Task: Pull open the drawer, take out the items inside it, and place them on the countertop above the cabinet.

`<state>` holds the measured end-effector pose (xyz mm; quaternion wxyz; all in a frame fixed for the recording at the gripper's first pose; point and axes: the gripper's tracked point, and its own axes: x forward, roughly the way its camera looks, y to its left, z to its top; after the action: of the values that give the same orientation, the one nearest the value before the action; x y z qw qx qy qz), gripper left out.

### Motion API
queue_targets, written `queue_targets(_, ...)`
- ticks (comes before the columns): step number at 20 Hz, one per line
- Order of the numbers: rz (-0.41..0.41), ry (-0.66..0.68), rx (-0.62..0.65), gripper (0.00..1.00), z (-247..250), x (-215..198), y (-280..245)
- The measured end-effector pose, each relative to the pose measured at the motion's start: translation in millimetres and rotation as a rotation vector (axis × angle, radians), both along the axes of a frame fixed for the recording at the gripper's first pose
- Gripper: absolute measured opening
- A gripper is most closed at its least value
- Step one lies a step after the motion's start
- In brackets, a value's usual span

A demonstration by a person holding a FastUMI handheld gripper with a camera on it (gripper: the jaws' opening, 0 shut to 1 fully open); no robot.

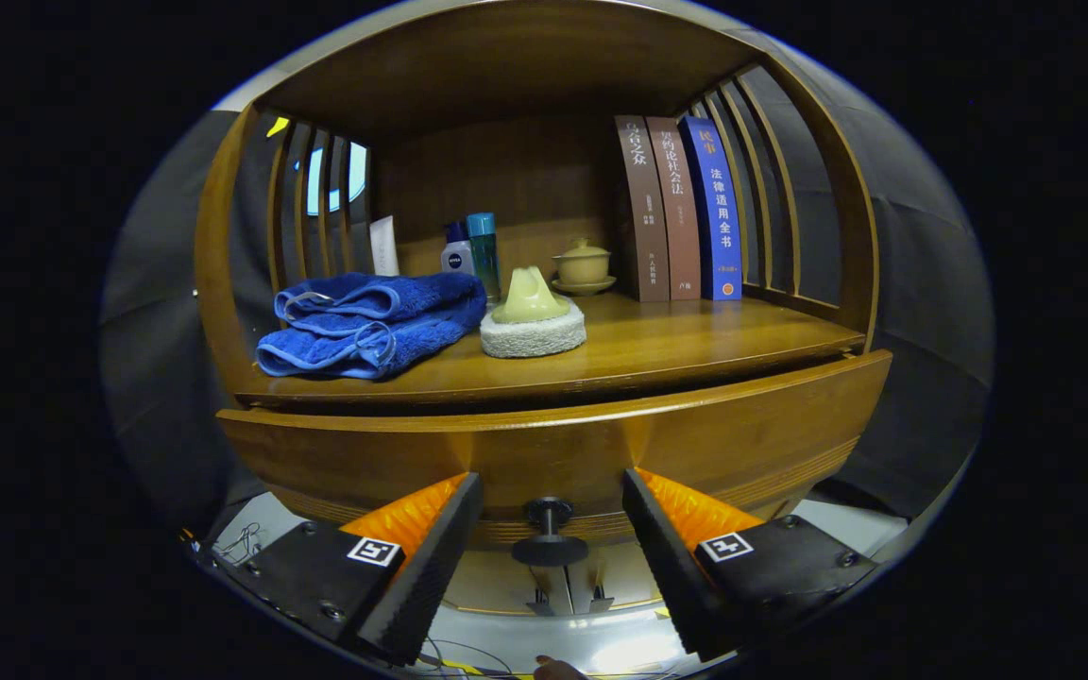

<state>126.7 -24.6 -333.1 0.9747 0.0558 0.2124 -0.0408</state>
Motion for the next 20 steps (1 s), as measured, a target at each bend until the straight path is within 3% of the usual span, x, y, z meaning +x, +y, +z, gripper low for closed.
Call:
queue_targets(13, -0.003, 0.048, 0.008, 0.99, -15, 8, -5)
queue_targets(20, -0.004, 0.014, -0.026, 0.99, 18, -12, -6)
